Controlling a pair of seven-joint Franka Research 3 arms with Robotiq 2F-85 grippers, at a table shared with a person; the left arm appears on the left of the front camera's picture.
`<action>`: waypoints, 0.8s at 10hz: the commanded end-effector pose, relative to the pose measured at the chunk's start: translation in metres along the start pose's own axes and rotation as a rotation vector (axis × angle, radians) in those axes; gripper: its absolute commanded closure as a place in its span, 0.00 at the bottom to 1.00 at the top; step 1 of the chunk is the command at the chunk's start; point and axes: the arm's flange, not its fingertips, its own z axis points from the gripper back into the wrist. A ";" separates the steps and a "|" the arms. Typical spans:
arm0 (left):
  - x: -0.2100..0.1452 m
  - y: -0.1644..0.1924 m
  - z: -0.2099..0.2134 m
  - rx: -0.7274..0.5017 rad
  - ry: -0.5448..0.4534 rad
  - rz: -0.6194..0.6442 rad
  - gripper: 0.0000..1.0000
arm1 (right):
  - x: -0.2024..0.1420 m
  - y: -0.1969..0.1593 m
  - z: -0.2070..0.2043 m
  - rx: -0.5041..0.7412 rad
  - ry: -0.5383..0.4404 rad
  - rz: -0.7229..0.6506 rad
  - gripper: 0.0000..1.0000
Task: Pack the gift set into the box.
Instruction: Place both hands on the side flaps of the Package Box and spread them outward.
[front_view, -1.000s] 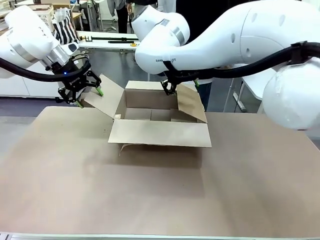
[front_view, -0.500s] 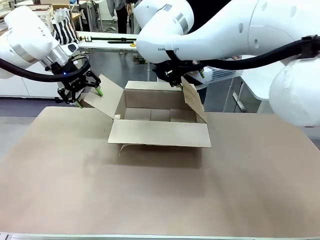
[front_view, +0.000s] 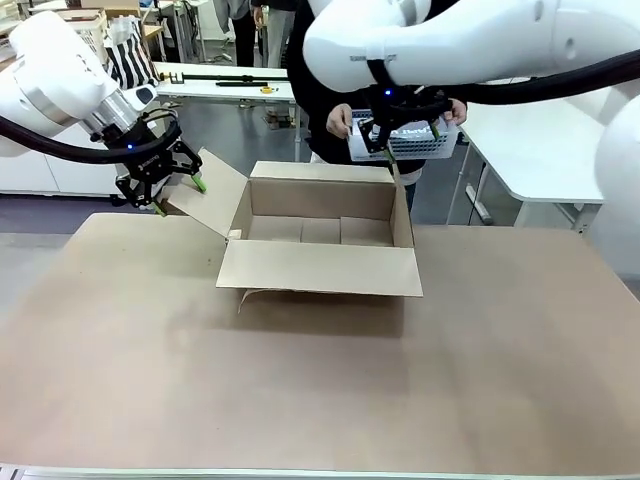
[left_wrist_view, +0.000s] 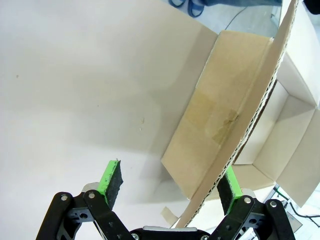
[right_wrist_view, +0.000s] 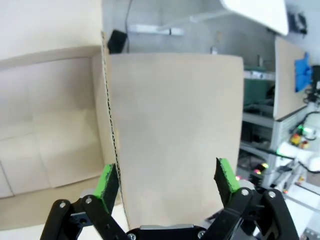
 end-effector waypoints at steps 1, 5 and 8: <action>-0.001 0.001 0.000 0.014 -0.002 -0.005 0.00 | -0.027 -0.019 -0.031 0.091 0.019 -0.073 0.00; -0.001 0.001 0.000 0.014 -0.002 -0.005 0.00 | -0.050 -0.068 -0.060 0.292 -0.037 -0.111 0.00; -0.001 0.001 0.000 0.014 -0.002 -0.005 0.00 | -0.068 -0.115 -0.102 0.563 -0.148 -0.121 0.00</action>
